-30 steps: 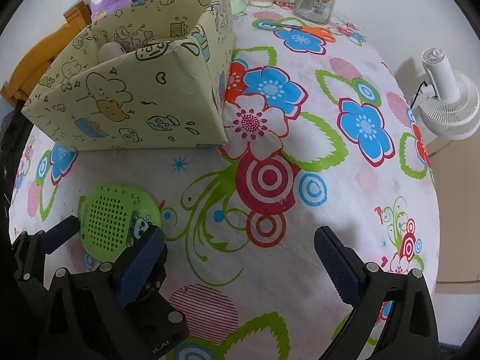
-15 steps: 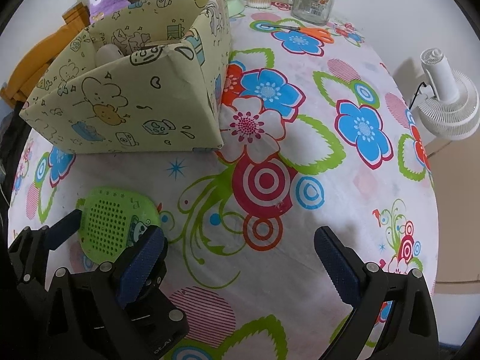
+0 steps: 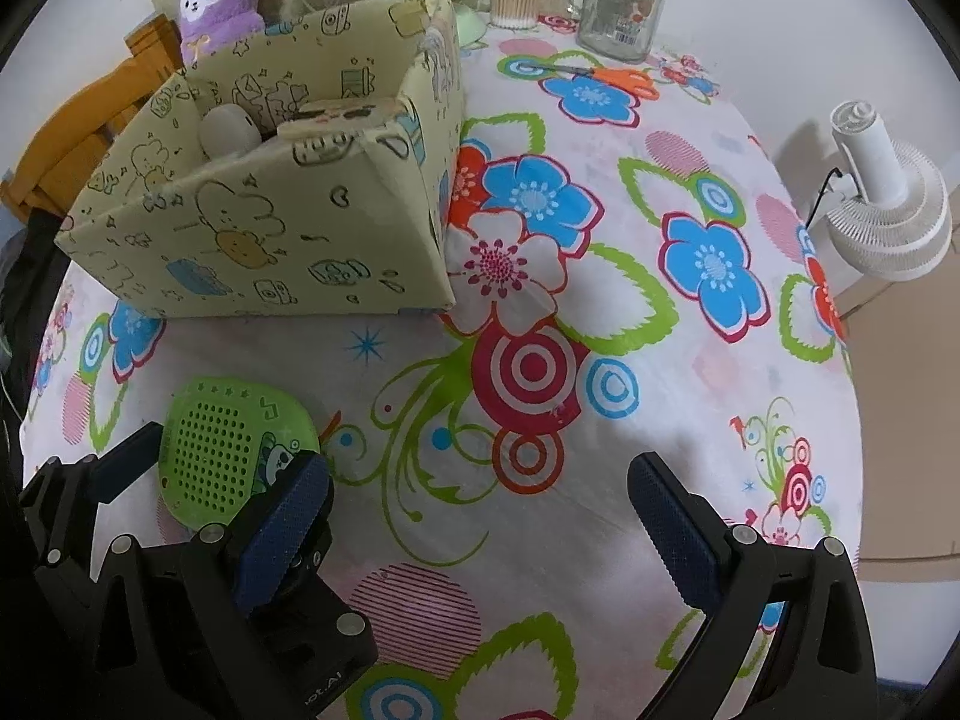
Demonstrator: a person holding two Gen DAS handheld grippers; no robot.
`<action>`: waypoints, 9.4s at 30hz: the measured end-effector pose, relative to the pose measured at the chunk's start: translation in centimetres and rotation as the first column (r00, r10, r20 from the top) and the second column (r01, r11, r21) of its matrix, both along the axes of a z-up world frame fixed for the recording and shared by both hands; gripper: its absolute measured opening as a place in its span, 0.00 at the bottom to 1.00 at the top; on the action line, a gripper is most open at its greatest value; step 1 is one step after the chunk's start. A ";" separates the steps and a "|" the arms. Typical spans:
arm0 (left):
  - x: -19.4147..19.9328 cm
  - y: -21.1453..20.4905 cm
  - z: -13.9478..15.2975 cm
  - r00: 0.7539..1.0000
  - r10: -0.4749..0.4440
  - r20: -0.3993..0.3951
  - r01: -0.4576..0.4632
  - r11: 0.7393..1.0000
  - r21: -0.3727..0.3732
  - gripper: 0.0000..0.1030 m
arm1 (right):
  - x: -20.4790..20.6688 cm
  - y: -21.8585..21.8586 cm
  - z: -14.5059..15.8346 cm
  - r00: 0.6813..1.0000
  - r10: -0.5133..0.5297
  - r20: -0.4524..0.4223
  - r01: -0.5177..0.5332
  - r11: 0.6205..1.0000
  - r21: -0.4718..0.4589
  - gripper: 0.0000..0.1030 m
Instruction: Organize rigid objects
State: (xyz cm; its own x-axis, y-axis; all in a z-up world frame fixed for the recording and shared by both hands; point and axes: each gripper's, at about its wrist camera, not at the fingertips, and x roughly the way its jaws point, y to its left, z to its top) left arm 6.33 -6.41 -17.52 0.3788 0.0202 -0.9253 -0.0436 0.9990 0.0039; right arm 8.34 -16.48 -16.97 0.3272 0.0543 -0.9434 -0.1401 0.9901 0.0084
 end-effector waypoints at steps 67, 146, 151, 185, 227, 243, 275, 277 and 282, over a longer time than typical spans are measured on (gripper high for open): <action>3.1 3.7 11.8 0.990 -0.019 0.143 0.013 0.999 0.044 0.92 | 3.8 2.4 11.9 0.986 -0.001 0.164 -0.014 0.996 0.089 0.98; 13.7 4.6 5.4 0.995 -0.093 0.018 0.093 0.996 0.010 0.97 | 13.6 3.7 5.8 0.997 -0.052 0.061 0.051 0.998 0.021 0.98; 12.8 4.8 6.4 0.995 -0.092 0.036 0.091 0.996 0.024 0.97 | 12.7 3.8 6.8 0.996 -0.046 0.080 0.044 0.998 0.034 0.98; 3.4 6.4 13.5 0.986 -0.088 0.140 0.084 0.996 0.032 0.97 | 3.6 1.9 13.3 0.981 -0.036 0.191 0.016 0.995 0.103 0.98; -6.0 5.2 19.2 0.966 -0.081 0.247 0.078 0.997 0.021 1.00 | -6.2 -1.5 19.5 0.945 -0.077 0.319 0.044 0.993 0.109 0.98; -7.5 6.5 20.2 0.964 -0.045 0.264 0.047 0.999 -0.004 1.00 | -8.3 -1.1 20.7 0.933 -0.078 0.352 0.044 0.993 0.106 0.98; -8.1 6.8 20.4 0.957 -0.045 0.288 0.048 0.999 -0.005 1.00 | -8.9 -0.8 20.8 0.927 -0.099 0.362 0.066 0.993 0.101 0.98; -8.1 6.8 20.4 0.957 -0.043 0.287 0.047 0.999 -0.005 1.00 | -8.9 -0.7 20.8 0.927 -0.099 0.361 0.067 0.993 0.099 0.98; -8.1 6.8 20.3 0.958 -0.043 0.284 0.045 0.999 -0.002 1.00 | -8.7 -0.6 20.9 0.926 -0.100 0.364 0.068 0.993 0.101 0.98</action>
State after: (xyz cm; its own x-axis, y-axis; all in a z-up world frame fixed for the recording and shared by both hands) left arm -1.74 0.41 2.83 0.6259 -0.0100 -0.7798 0.0022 0.9999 -0.0110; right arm -0.41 -17.08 3.91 0.6574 0.0859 -0.7487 -0.0657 0.9962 0.0566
